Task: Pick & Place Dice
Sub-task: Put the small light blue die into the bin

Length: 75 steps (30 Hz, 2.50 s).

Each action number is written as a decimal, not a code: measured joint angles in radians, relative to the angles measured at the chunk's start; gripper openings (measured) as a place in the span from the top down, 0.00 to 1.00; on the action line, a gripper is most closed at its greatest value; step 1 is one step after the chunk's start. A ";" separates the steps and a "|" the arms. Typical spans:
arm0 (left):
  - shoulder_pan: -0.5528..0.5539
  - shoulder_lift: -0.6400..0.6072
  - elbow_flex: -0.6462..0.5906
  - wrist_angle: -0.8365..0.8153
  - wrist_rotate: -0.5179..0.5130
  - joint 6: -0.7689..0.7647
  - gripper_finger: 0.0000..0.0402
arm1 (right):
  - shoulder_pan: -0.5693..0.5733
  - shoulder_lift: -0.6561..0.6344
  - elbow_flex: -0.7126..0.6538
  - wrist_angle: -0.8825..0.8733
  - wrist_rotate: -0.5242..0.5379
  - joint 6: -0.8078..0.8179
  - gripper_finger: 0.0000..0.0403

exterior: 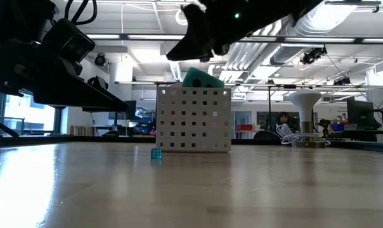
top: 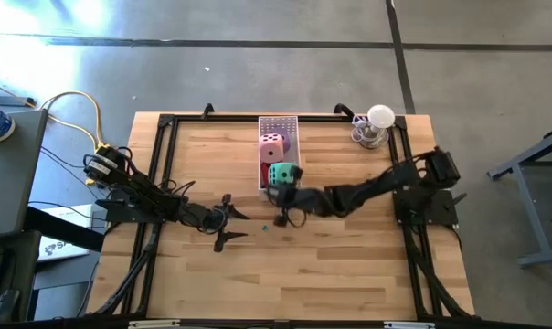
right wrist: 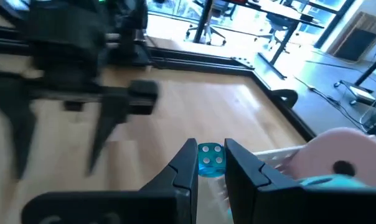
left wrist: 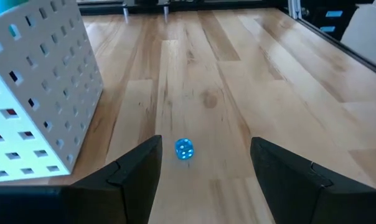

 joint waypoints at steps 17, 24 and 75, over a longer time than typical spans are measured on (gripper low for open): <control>0.046 0.000 0.000 -0.009 0.001 0.125 0.41 | -0.164 0.024 0.003 0.017 -0.076 0.006 0.57; 0.061 0.000 0.000 -0.009 0.001 0.108 0.41 | -0.157 0.025 0.003 0.015 -0.030 -0.046 0.48; 0.034 0.519 0.112 0.364 0.019 -0.010 0.41 | 0.406 0.026 0.002 0.149 0.548 -0.176 0.50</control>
